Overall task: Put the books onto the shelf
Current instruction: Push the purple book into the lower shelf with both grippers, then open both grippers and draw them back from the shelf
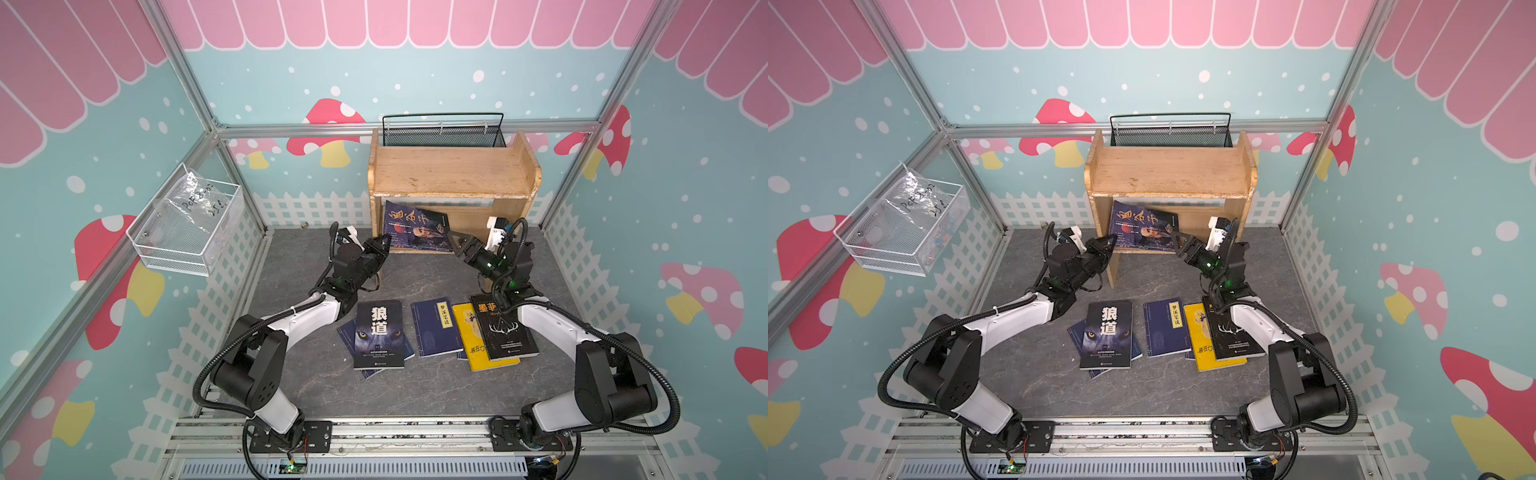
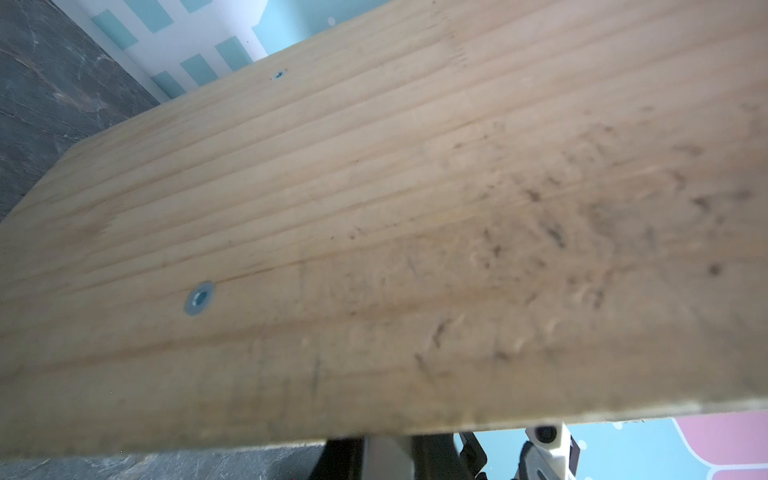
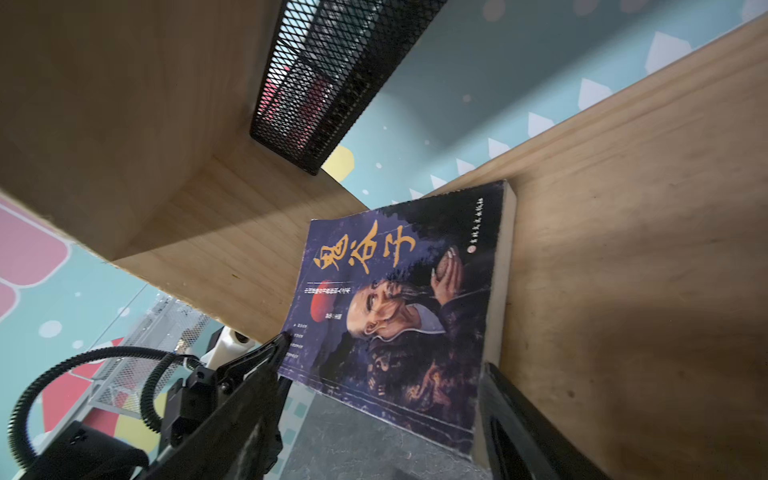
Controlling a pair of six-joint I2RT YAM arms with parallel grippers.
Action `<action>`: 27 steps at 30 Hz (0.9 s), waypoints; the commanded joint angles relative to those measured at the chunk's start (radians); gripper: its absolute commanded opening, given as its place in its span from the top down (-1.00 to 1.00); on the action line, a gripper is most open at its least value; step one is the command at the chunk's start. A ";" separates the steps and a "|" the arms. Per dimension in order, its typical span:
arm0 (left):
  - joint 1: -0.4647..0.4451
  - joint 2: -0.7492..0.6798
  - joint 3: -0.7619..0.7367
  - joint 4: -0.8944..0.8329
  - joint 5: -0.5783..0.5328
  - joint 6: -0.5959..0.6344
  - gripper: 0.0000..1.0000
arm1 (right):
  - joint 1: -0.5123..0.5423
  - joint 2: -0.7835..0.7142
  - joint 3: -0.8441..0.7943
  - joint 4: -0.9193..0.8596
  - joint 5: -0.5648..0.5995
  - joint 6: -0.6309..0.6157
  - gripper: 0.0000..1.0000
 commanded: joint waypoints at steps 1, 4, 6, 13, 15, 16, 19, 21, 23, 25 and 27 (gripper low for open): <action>0.007 -0.014 0.036 -0.029 -0.071 -0.002 1.00 | 0.008 0.007 0.035 -0.058 0.058 -0.065 -0.54; 0.002 -0.006 0.041 -0.036 -0.077 0.001 1.00 | 0.025 0.032 0.041 -0.057 0.065 -0.067 -0.52; -0.001 -0.004 0.040 -0.037 -0.090 0.002 1.00 | 0.042 0.053 0.047 -0.056 0.070 -0.068 -0.51; -0.002 -0.004 0.045 -0.045 -0.110 0.022 1.00 | 0.069 0.081 0.062 -0.060 0.086 -0.072 -0.47; -0.002 -0.001 0.044 -0.047 -0.110 0.022 1.00 | 0.070 0.082 0.067 -0.069 0.088 -0.079 -0.46; -0.002 0.001 0.046 -0.048 -0.110 0.021 1.00 | 0.070 0.081 0.069 -0.078 0.094 -0.080 -0.45; -0.002 0.008 0.050 -0.052 -0.105 0.017 0.90 | 0.072 0.078 0.064 -0.086 0.102 -0.078 -0.45; -0.001 0.008 0.052 -0.056 -0.107 0.016 0.74 | 0.074 0.080 0.059 -0.086 0.103 -0.074 -0.45; -0.004 0.009 0.052 -0.064 -0.109 0.016 0.54 | 0.077 0.083 0.061 -0.086 0.105 -0.073 -0.44; -0.006 0.005 0.054 -0.076 -0.112 0.018 0.33 | 0.080 0.089 0.064 -0.088 0.104 -0.071 -0.44; -0.008 0.002 0.053 -0.085 -0.117 0.019 0.19 | 0.083 0.093 0.067 -0.085 0.105 -0.071 -0.44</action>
